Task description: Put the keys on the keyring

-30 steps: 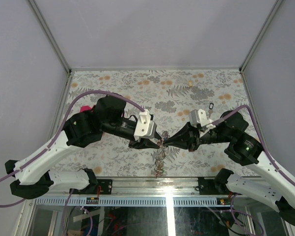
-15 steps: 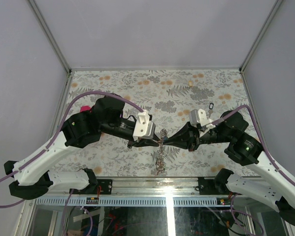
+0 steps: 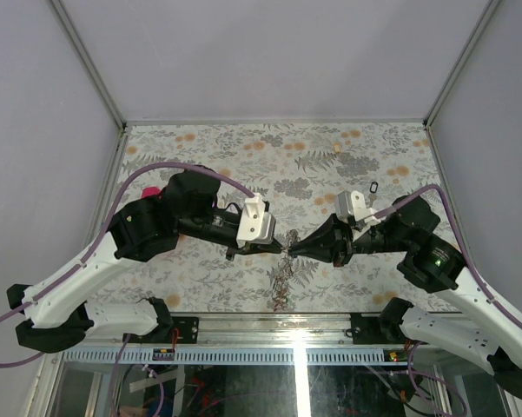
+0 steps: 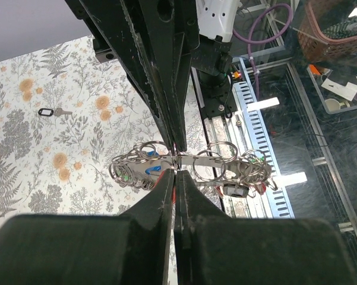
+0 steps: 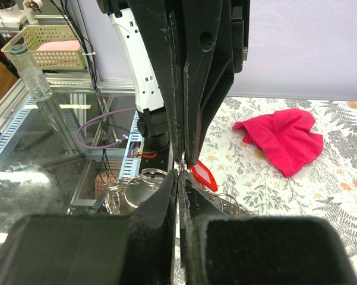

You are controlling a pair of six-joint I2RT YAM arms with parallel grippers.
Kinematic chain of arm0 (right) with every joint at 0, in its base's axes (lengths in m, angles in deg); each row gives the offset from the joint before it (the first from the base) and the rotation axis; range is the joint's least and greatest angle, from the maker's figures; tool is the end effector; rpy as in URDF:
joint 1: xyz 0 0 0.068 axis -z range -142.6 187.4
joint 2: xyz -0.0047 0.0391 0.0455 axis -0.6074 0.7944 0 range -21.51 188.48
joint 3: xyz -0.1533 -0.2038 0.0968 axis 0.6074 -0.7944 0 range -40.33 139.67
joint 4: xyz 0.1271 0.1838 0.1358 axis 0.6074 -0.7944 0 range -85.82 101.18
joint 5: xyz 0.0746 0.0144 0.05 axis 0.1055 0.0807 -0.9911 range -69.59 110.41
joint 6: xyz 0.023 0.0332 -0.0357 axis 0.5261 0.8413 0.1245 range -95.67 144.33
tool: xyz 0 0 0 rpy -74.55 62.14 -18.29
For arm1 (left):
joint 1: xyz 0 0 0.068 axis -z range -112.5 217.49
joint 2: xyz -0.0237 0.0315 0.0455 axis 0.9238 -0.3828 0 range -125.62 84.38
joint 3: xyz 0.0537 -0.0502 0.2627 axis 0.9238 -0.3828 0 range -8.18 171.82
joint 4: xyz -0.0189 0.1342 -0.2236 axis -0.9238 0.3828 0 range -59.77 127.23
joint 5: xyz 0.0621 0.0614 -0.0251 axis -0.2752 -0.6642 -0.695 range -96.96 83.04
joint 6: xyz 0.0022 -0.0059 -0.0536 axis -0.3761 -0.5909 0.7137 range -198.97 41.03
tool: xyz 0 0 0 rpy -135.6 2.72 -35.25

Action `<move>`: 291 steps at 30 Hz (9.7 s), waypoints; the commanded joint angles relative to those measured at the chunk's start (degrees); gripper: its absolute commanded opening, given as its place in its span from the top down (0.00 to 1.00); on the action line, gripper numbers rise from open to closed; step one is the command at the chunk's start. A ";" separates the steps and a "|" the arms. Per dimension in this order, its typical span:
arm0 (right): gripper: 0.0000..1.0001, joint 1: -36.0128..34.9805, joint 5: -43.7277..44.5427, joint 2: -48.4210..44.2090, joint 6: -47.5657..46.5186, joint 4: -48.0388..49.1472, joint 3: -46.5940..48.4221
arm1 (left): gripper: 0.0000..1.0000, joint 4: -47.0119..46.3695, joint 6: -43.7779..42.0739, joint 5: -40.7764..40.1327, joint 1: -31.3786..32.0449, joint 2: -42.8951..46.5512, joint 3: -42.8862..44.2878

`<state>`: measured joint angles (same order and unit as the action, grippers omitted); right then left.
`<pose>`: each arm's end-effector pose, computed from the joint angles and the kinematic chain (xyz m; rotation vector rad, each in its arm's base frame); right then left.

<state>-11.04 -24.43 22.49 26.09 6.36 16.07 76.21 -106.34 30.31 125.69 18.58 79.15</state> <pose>0.0840 0.1327 0.4212 -1.2085 1.0669 1.2513 0.0929 -0.1905 0.4576 1.6724 1.1694 -0.9896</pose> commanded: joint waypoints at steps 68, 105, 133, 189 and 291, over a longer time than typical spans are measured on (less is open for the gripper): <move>1.00 -0.28 10.05 -1.02 16.94 44.55 -4.81 | 0.67 -53.31 25.04 -8.79 0.37 13.29 -20.04; 1.00 -0.26 10.65 -2.25 15.64 42.43 -4.25 | 0.69 -48.60 23.85 -7.23 0.43 12.63 -18.55; 1.00 -0.32 10.61 -2.40 16.17 42.78 -4.11 | 0.85 -48.47 23.68 -7.11 0.40 11.86 -19.32; 0.60 -0.28 11.47 6.80 -0.92 -7.46 9.17 | 1.00 13.28 -2.61 -18.15 1.03 -9.06 15.87; 1.00 -0.28 3.01 0.25 -1.22 -1.22 9.47 | 1.00 -5.32 1.08 -7.68 1.35 0.88 -0.09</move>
<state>-11.02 -19.78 25.14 22.87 -3.98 24.36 73.56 -105.58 23.17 126.72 18.54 79.50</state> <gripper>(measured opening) 0.010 0.009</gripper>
